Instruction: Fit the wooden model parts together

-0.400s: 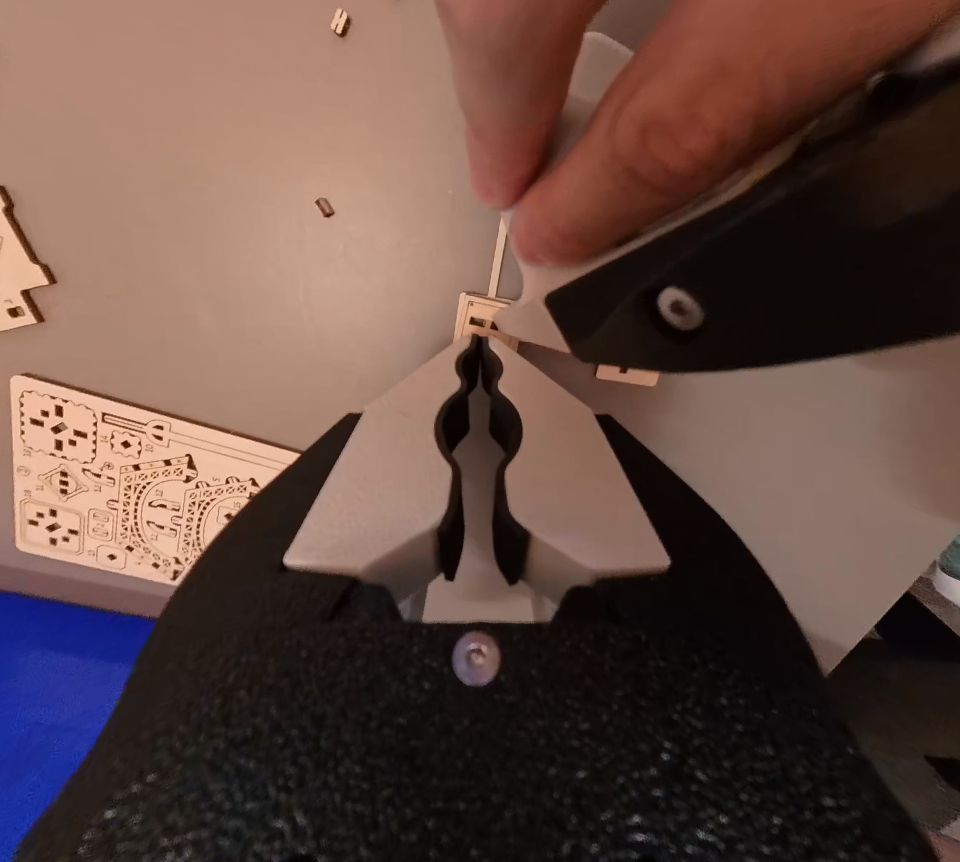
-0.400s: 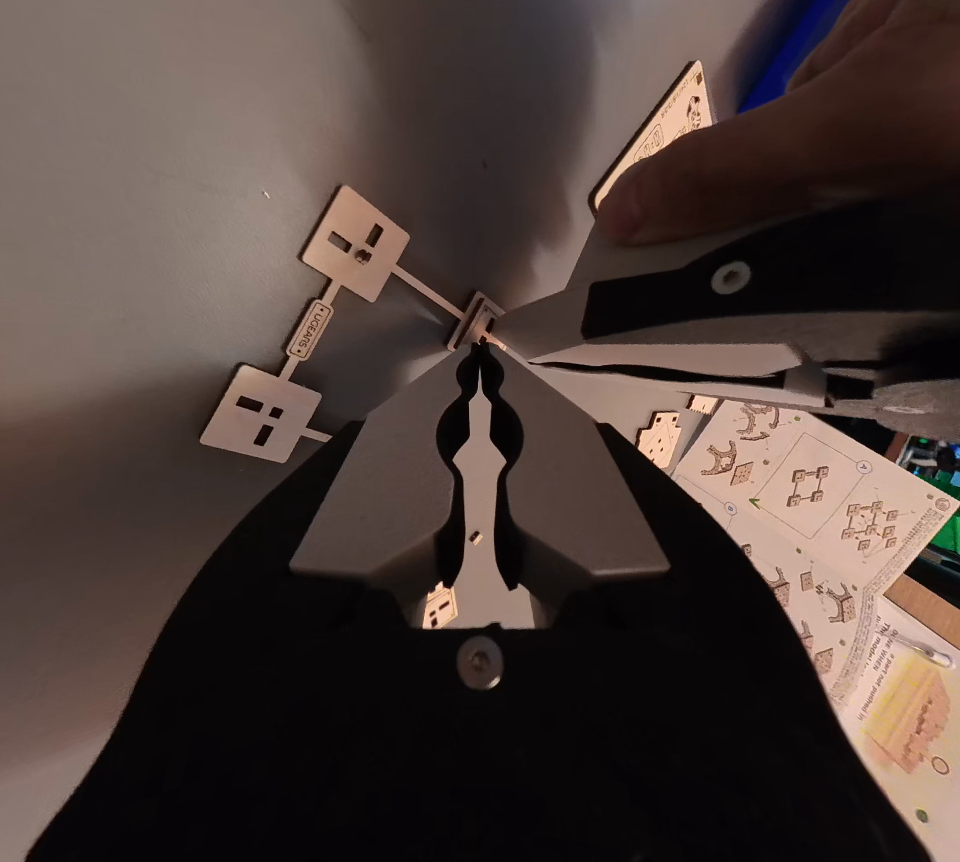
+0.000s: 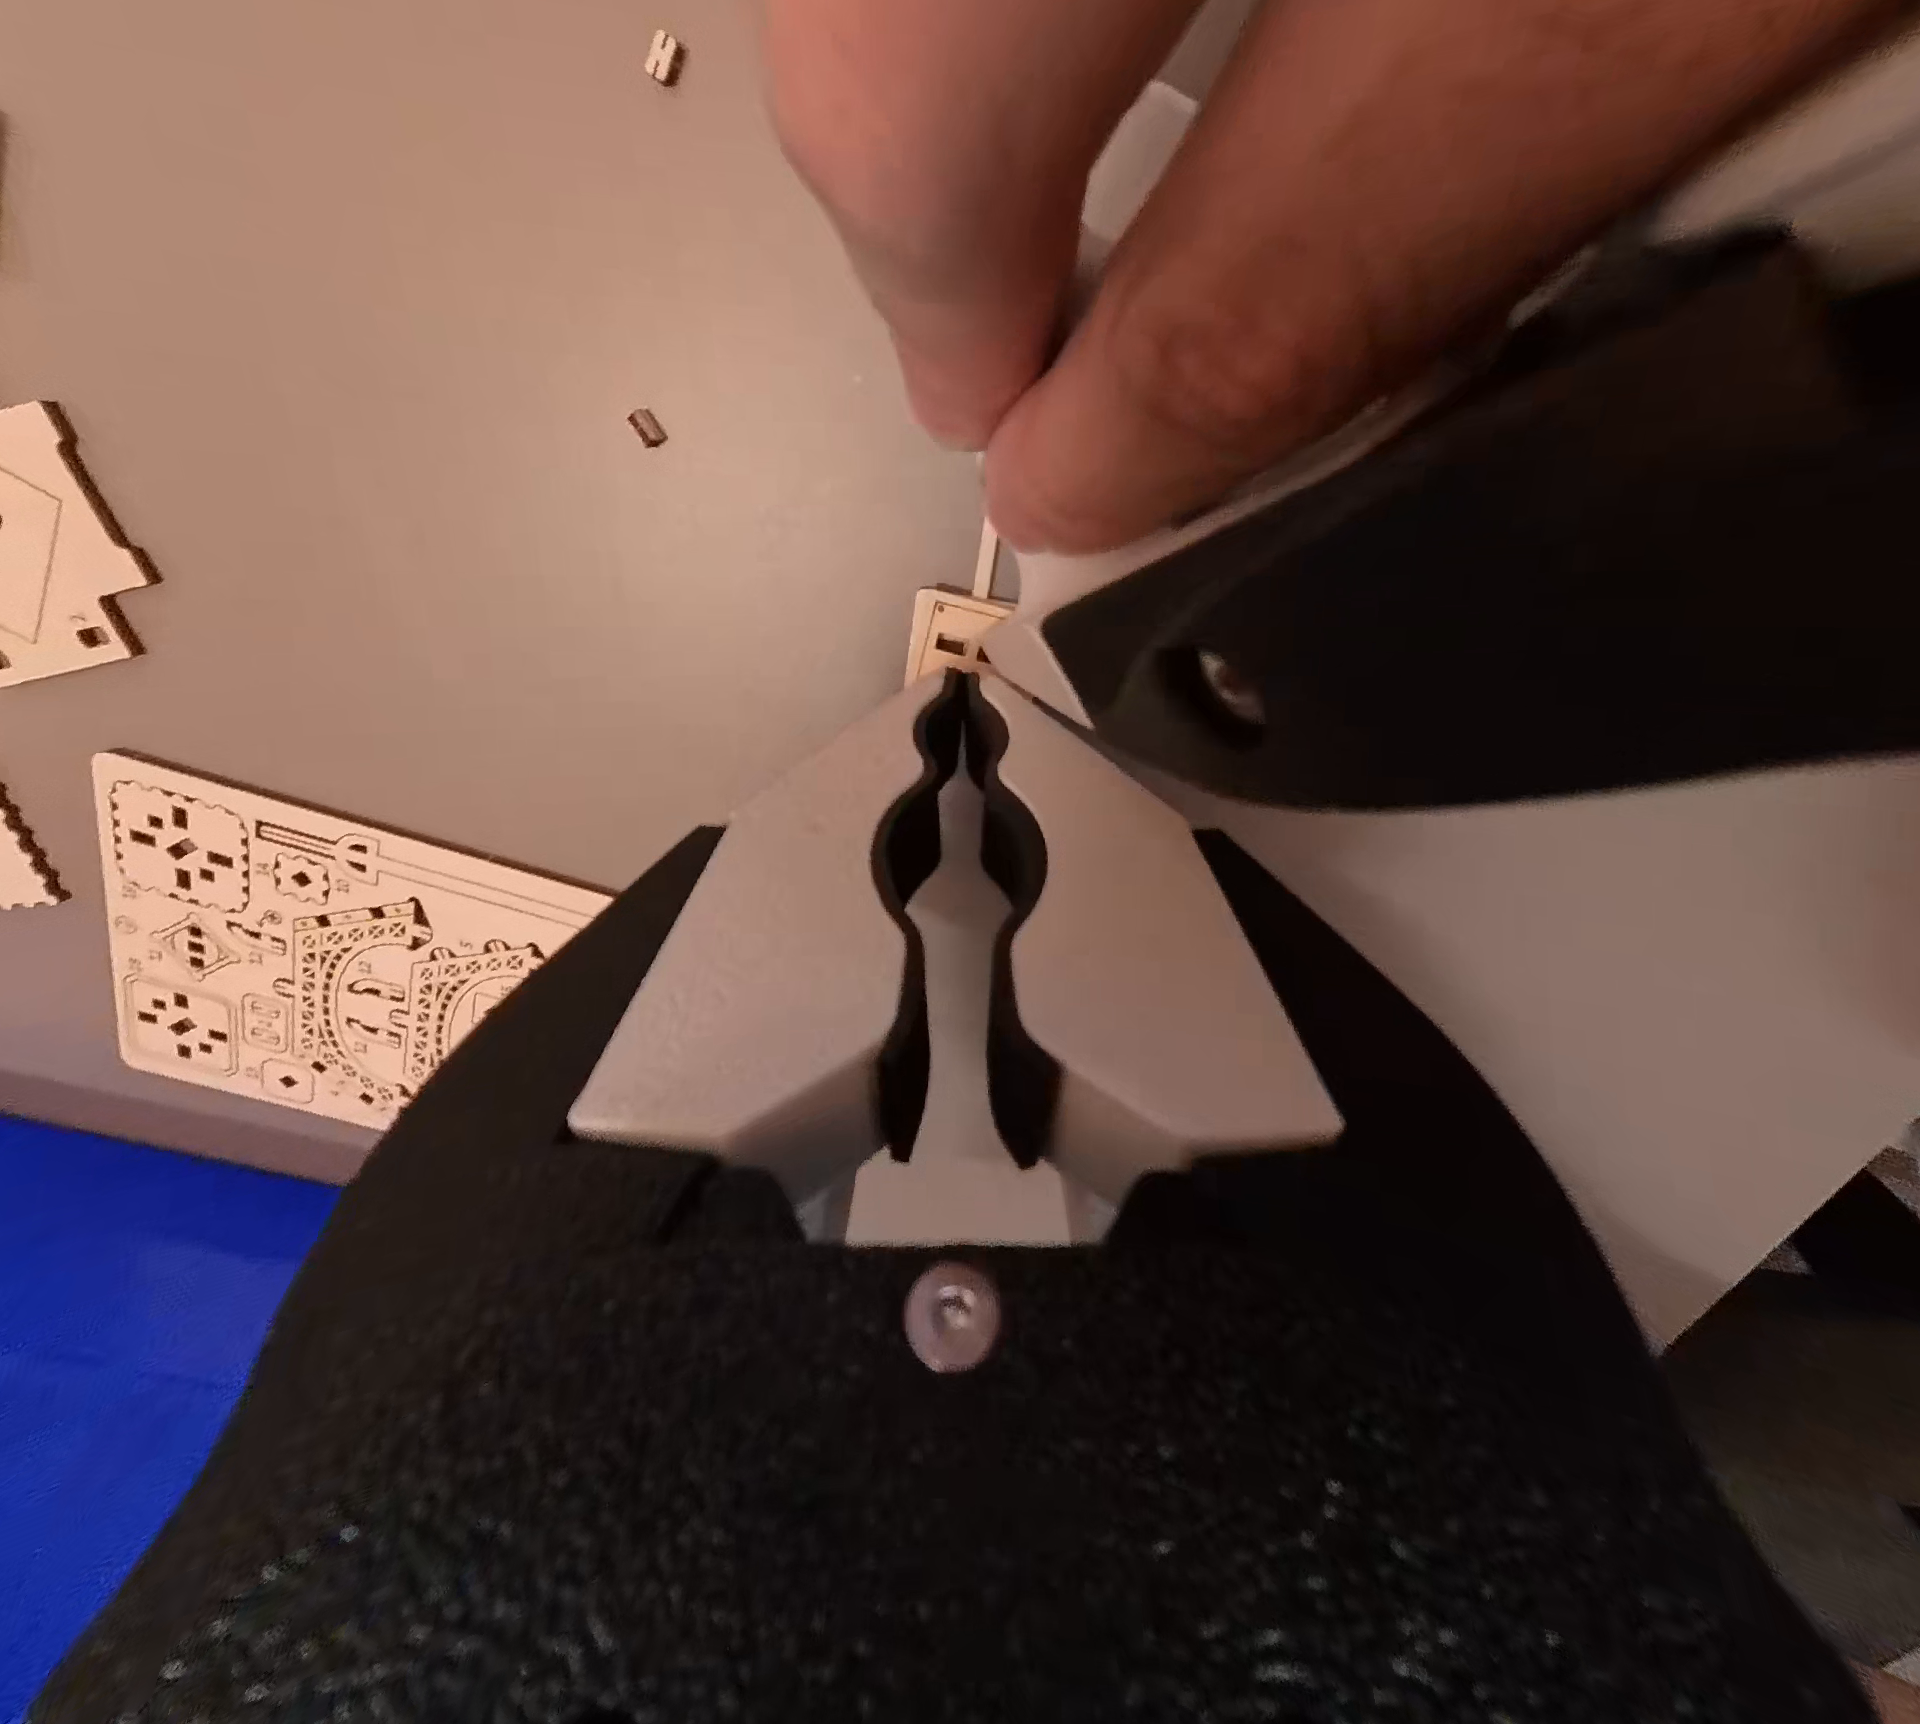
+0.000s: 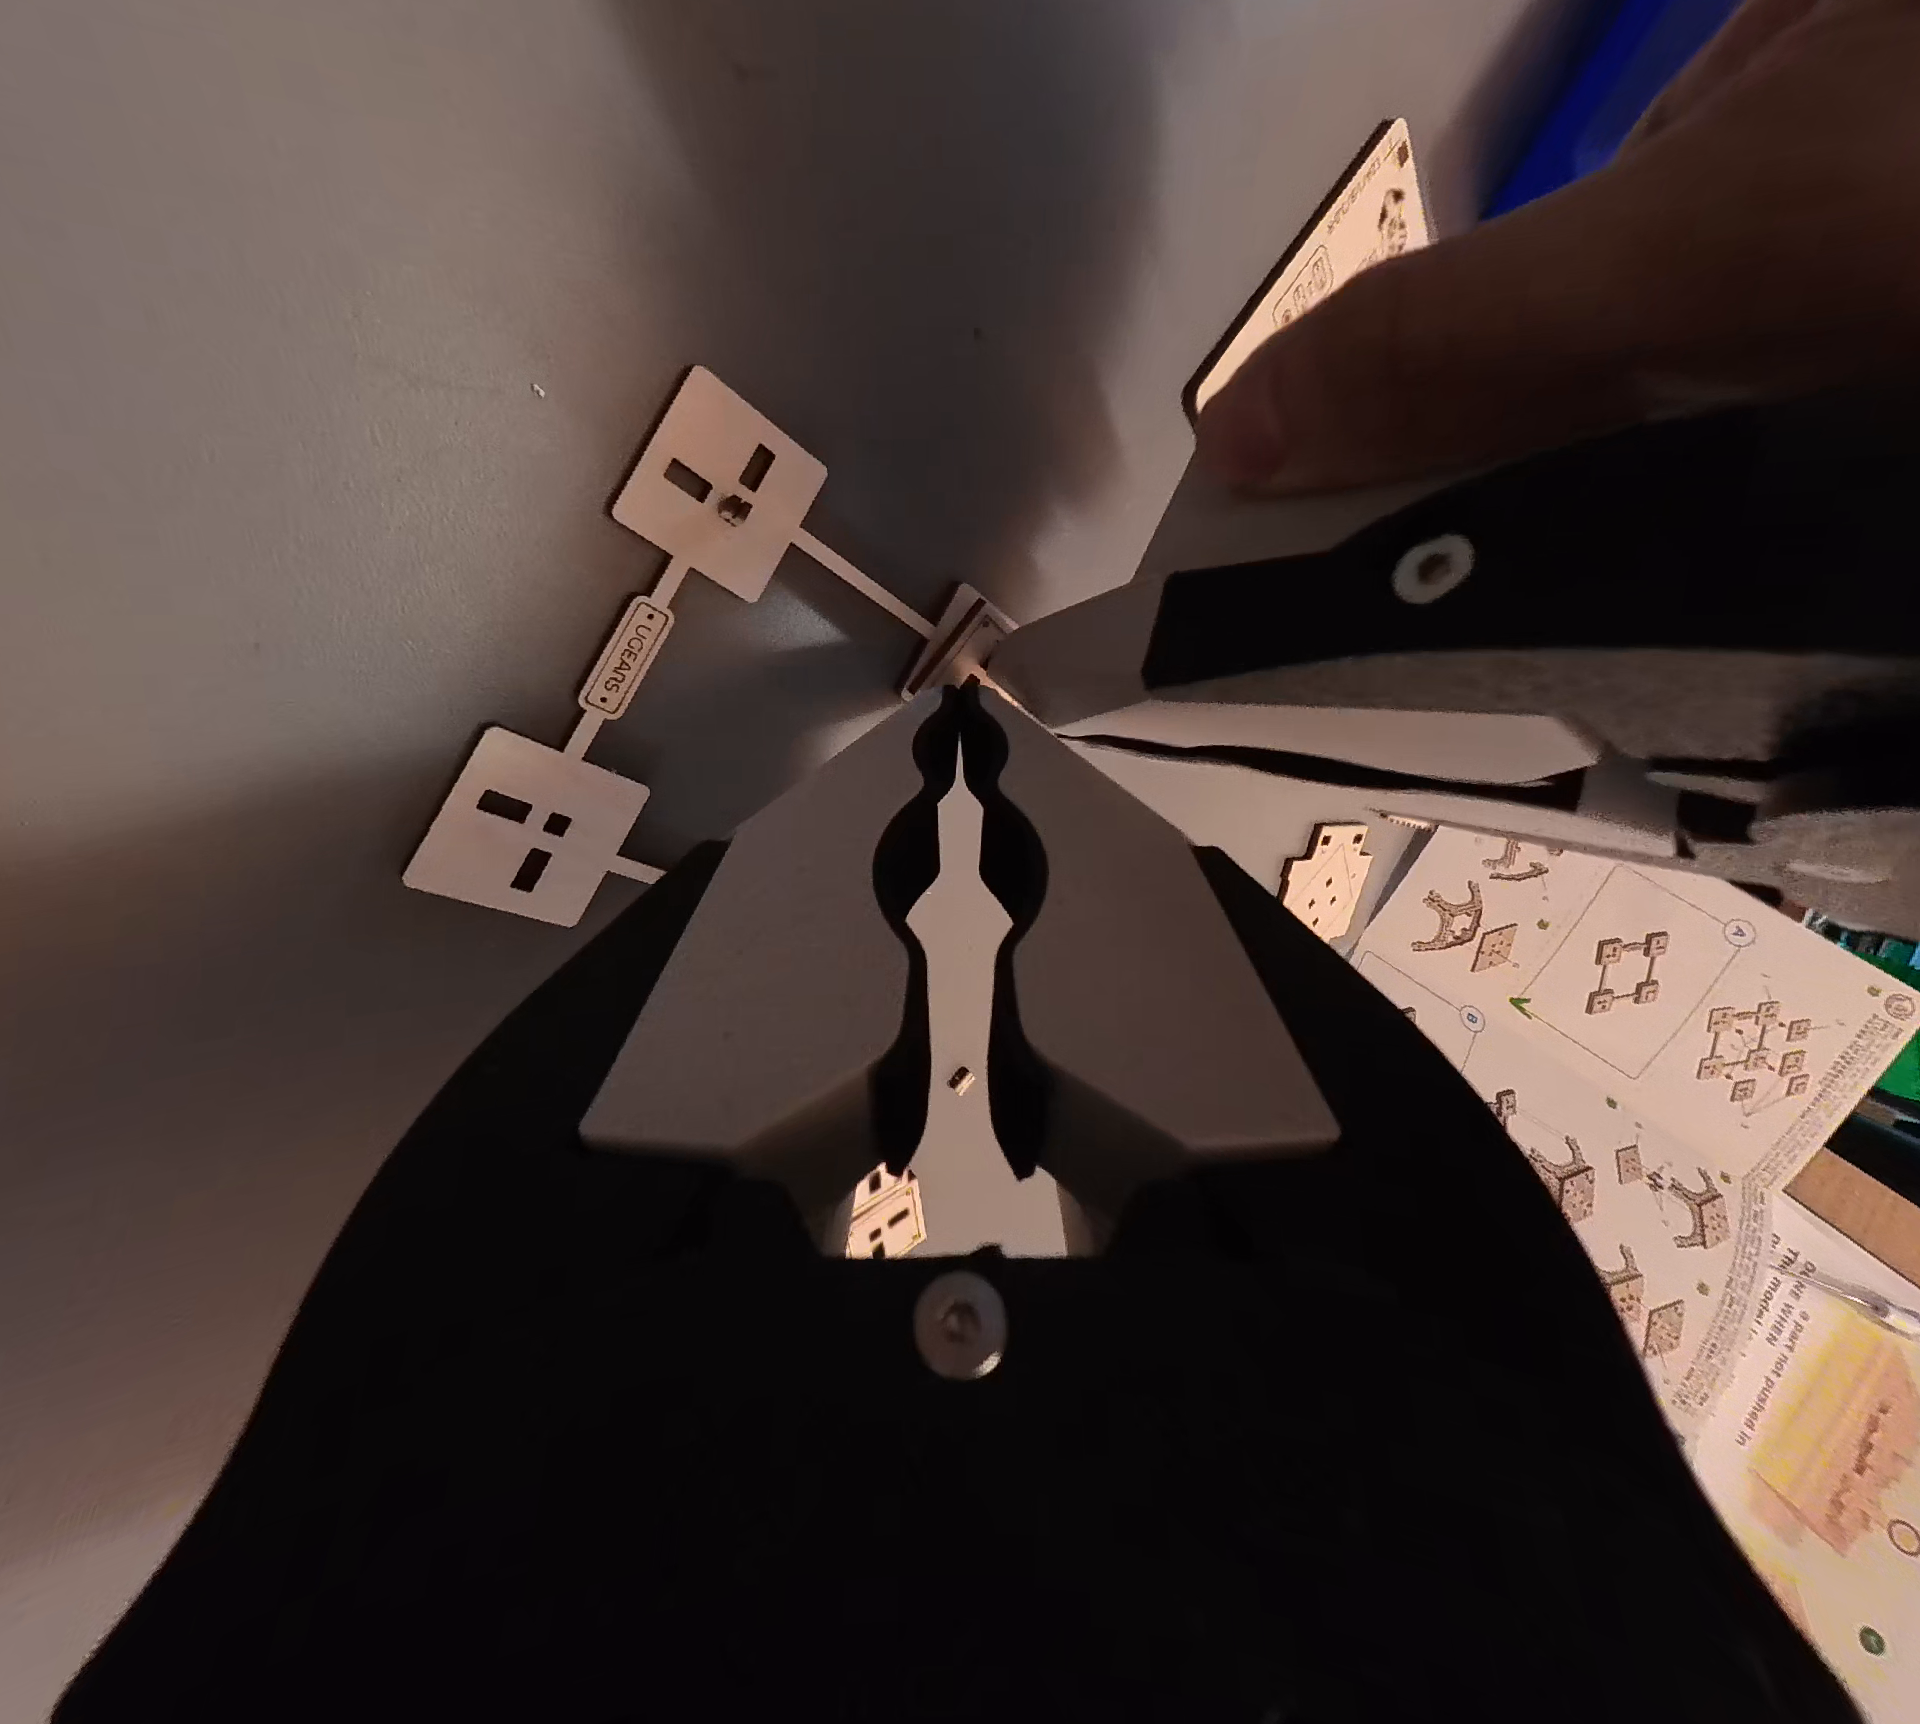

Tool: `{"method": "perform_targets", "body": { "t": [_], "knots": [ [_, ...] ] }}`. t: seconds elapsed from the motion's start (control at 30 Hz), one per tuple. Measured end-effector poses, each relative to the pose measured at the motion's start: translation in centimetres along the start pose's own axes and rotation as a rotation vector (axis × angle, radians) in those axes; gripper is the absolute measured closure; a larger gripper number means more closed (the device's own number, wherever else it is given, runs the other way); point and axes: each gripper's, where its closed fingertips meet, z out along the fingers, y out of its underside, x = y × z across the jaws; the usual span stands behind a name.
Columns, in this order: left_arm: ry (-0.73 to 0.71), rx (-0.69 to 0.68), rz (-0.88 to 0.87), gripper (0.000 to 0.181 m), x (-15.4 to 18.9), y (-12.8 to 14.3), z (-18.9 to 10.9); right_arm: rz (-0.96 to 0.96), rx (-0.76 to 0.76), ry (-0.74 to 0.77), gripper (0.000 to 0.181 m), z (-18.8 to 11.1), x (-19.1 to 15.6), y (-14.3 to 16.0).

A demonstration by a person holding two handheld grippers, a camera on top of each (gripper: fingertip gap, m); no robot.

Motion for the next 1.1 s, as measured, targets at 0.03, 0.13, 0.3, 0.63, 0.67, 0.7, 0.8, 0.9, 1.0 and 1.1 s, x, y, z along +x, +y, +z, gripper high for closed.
{"method": "perform_targets", "body": {
  "t": [0.03,0.13,0.3,0.63,0.67,0.7,0.8,0.9,1.0,1.1],
  "knots": [
    [0.005,-0.004,0.001,0.181,0.0,0.0,0.1,-0.002,-0.003,0.001,0.181,0.0,0.0,0.0],
    [0.029,0.003,-0.004,0.181,0.0,0.1,0.2,-0.003,-0.008,0.000,0.181,0.1,0.0,0.0],
    [0.023,0.004,-0.006,0.181,-0.1,0.0,0.2,0.013,0.005,0.003,0.181,0.2,0.0,0.1],
    [-0.006,-0.041,-0.004,0.181,-0.1,0.0,0.2,0.087,0.026,0.027,0.181,0.3,0.0,0.2],
    [-0.007,-0.036,-0.015,0.181,-0.1,0.0,0.2,0.098,0.031,0.035,0.181,0.2,0.0,0.2],
    [-0.006,-0.026,-0.029,0.181,-0.1,0.0,0.2,0.108,0.038,0.039,0.181,0.2,0.1,0.2],
    [-0.015,0.106,-0.129,0.181,-0.6,-0.1,-0.1,0.154,0.057,0.069,0.181,0.1,0.5,0.7],
    [-0.020,0.399,-0.305,0.181,-1.0,-0.4,-2.3,0.253,0.067,0.062,0.181,-1.0,0.4,2.2],
    [-0.083,0.626,-0.365,0.181,-1.5,0.1,-4.2,0.387,0.145,-0.004,0.174,-1.6,-0.3,2.8],
    [-0.172,0.667,-0.283,0.167,-1.9,0.9,-3.8,0.490,0.236,-0.024,0.163,-1.8,0.0,1.9]
  ]
}}
